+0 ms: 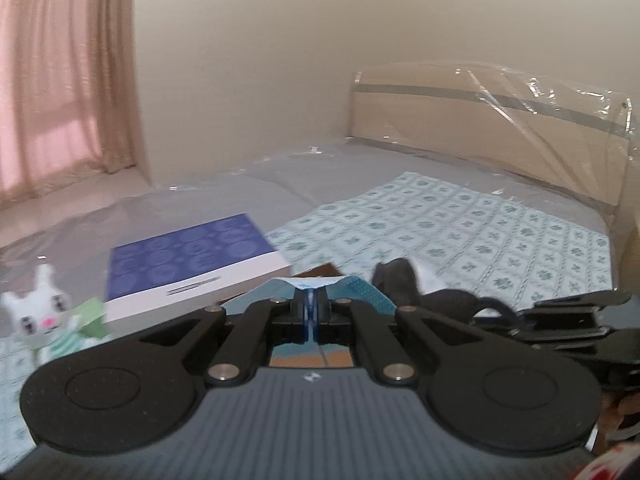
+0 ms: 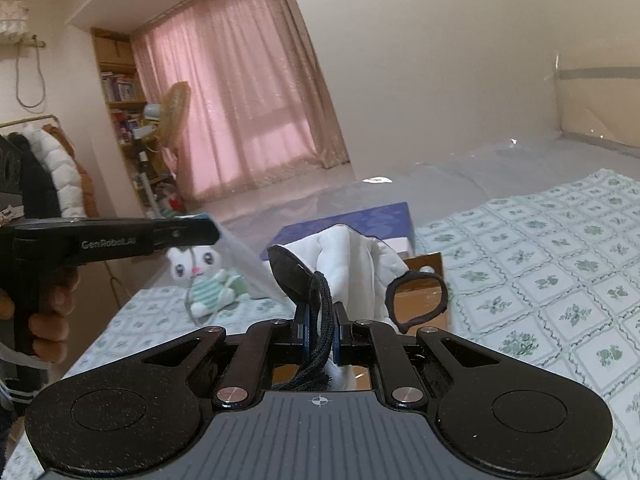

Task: Organize soft objects
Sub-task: 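Grasp the blue surgical mask with the left gripper while the right carries the black mask, then lower both masks into the cardboard box and open both grippers, then move both tools back toward the remaining soft items, then grasp the brown hair tie with the left gripper while the right grasps the white cloth bag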

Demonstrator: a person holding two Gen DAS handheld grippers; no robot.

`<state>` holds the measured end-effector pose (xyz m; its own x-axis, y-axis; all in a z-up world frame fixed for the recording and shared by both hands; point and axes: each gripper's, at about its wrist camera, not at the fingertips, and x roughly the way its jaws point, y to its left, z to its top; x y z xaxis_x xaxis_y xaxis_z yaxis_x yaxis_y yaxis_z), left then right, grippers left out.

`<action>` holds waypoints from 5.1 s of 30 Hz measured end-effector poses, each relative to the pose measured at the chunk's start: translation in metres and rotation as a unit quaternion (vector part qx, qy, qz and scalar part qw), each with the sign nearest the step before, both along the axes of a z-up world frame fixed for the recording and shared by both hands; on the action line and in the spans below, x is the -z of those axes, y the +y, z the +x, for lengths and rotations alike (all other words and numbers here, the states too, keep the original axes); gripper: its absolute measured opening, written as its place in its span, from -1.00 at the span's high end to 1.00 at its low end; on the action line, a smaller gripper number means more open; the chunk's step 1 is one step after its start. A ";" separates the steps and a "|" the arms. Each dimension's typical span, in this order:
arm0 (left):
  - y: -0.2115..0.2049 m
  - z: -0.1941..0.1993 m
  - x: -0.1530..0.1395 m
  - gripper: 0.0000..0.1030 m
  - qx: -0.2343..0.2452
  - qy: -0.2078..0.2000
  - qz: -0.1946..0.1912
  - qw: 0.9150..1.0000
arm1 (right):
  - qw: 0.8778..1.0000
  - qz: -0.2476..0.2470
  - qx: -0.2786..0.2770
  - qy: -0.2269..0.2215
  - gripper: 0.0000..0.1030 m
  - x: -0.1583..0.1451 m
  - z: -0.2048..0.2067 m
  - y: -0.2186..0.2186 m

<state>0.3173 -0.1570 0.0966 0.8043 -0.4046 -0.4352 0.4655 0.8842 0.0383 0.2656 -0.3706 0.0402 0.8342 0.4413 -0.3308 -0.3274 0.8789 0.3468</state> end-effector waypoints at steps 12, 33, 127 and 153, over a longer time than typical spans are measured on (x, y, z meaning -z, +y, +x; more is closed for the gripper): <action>-0.013 0.078 0.156 0.97 -0.031 0.193 0.034 0.980 | 0.999 -0.002 -0.021 0.048 0.80 0.049 0.043 -0.001; 0.004 0.045 0.140 -0.01 -0.072 0.196 0.045 0.977 | 0.991 -0.084 0.009 0.099 -0.26 0.079 0.047 0.027; 0.231 -0.168 0.138 -0.13 -0.268 0.211 -0.012 0.940 | 0.975 -0.131 -0.133 0.124 -0.26 0.078 -0.062 0.195; 0.231 -0.126 0.185 0.65 -0.256 0.220 0.015 0.941 | 0.970 -0.145 -0.155 0.115 -0.26 0.103 -0.026 0.222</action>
<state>0.1910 0.0735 -0.0885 0.6291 0.0055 -0.7773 -0.0449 0.9986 -0.0294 0.2398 -0.1486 -0.0631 0.5645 0.5207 -0.6404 -0.5353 0.8216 0.1962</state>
